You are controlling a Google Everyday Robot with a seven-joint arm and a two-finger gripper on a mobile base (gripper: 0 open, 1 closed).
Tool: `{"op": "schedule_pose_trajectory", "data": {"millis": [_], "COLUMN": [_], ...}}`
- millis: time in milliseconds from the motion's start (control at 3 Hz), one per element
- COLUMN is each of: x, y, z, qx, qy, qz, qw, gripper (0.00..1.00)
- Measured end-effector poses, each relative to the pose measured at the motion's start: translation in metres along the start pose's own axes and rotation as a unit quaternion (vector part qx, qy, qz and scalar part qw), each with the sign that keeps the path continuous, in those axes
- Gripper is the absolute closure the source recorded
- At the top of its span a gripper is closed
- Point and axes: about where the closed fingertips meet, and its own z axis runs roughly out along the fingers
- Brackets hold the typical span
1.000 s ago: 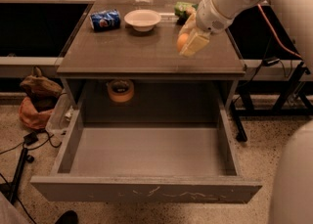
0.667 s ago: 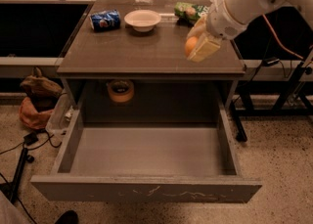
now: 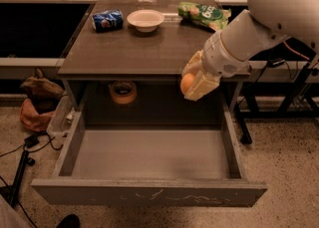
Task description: Place orange into top drawer
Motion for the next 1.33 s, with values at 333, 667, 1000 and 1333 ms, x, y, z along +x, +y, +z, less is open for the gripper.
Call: {"op": "schedule_pose_trajectory", "data": {"millis": [333,667,1000,1333], "x": [0.000,0.004,0.008,0.008], "y": [0.000,0.017,0.052,0.052], "z": [0.000,0.028,0.096,0.095], "qx": [0.000,-0.001,0.008,0.008], "qy": [0.000,-0.007,-0.011,-0.011], "qz": [0.000,0.010,0.030,0.029], "qw": [1.0000,0.9999,0.9995,0.9995], "gripper": [1.00,1.00,1.00,1.00]}}
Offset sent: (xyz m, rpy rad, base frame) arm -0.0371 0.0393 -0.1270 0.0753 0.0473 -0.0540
